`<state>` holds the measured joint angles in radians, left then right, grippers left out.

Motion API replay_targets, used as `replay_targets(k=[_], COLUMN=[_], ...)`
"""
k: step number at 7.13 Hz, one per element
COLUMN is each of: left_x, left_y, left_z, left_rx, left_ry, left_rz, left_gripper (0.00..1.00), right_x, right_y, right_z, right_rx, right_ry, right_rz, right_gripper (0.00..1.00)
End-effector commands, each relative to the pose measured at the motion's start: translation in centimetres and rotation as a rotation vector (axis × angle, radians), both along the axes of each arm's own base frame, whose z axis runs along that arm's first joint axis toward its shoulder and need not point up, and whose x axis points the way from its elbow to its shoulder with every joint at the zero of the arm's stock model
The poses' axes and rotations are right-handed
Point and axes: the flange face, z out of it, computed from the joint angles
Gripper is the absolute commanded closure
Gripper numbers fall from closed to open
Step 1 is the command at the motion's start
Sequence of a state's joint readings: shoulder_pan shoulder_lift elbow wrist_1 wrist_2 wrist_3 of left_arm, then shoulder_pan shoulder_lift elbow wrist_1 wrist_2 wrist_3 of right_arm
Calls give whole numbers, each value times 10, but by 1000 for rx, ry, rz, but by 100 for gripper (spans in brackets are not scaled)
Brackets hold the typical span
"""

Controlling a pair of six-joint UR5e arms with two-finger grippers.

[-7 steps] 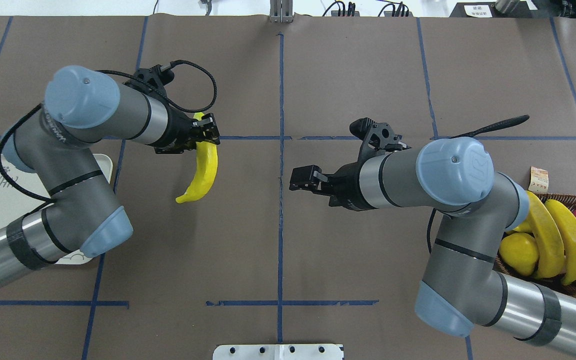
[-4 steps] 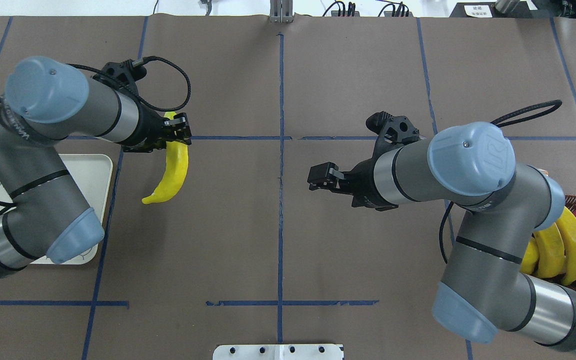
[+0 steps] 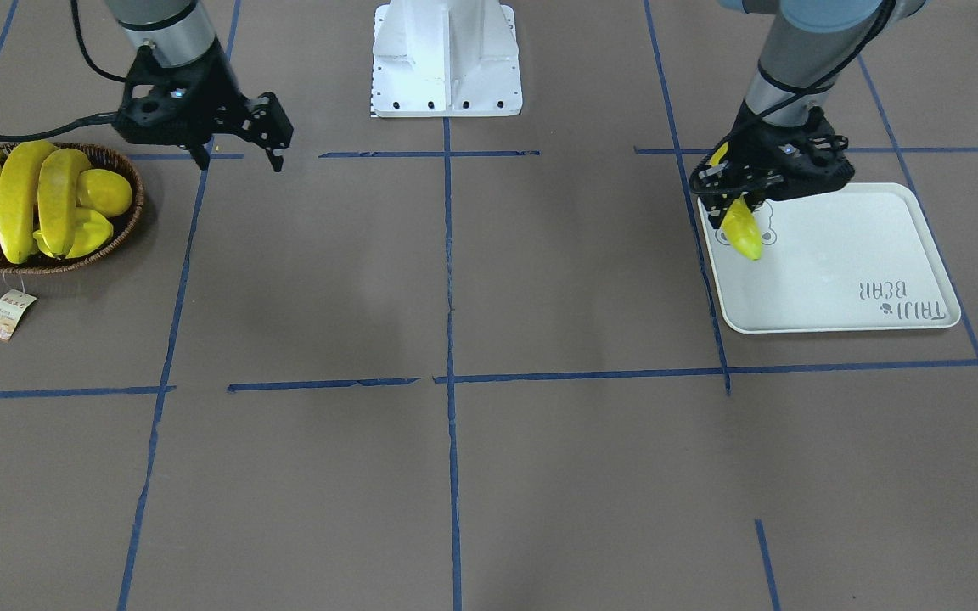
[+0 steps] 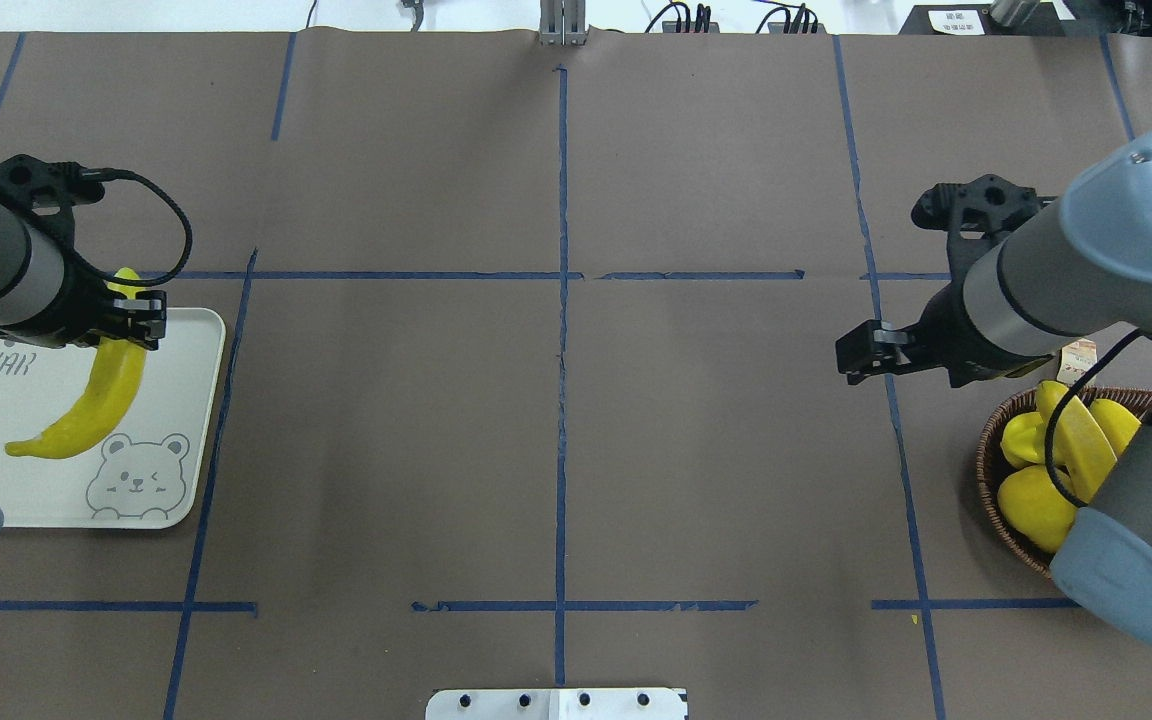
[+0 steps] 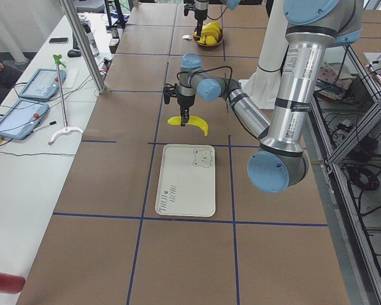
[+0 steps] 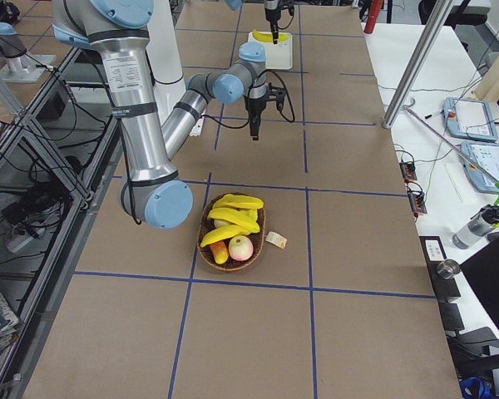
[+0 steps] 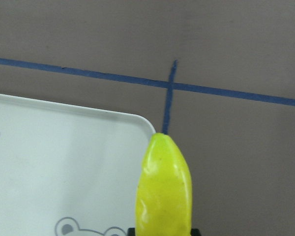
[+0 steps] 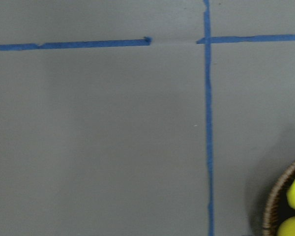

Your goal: Transfer all bananas from basket to plate

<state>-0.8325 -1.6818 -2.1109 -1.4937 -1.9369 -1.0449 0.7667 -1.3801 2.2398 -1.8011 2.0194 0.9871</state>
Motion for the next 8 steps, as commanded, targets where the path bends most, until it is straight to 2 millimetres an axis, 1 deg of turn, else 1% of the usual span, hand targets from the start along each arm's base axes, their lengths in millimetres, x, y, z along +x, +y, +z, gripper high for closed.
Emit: replay_targets(k=[1,2,3,4,5,6,8], left_x=[-49,-82,-98,-117,-125,-124,-121], left_y=[0,-2,-4,-12,-18,-18,-19], left_z=[43,66,100,142,183,221,275], left_rx=[-6,-5,-20,-54,-70,-102,-145], left_ry=[-49,-16,32,58,73,77,146], left_rz=[18,-23,-21,-57,-87,-119,-245], left_gripper=[100,100,100,100,100,100,100], right_x=[60,65,66,69,70,71,71], right_y=[-12,-13,-13,-14,-12,-12,-12], right_z=[49,50,50,51,50,48,48], right_rx=[14,12,3,-6,-12,-11,-9], right_ry=[36,30,25,18,10,9,11], right_rz=[-76,-74,-75,-70,-70,-64,-62], right_gripper=[0,0,0,0,0,0,0])
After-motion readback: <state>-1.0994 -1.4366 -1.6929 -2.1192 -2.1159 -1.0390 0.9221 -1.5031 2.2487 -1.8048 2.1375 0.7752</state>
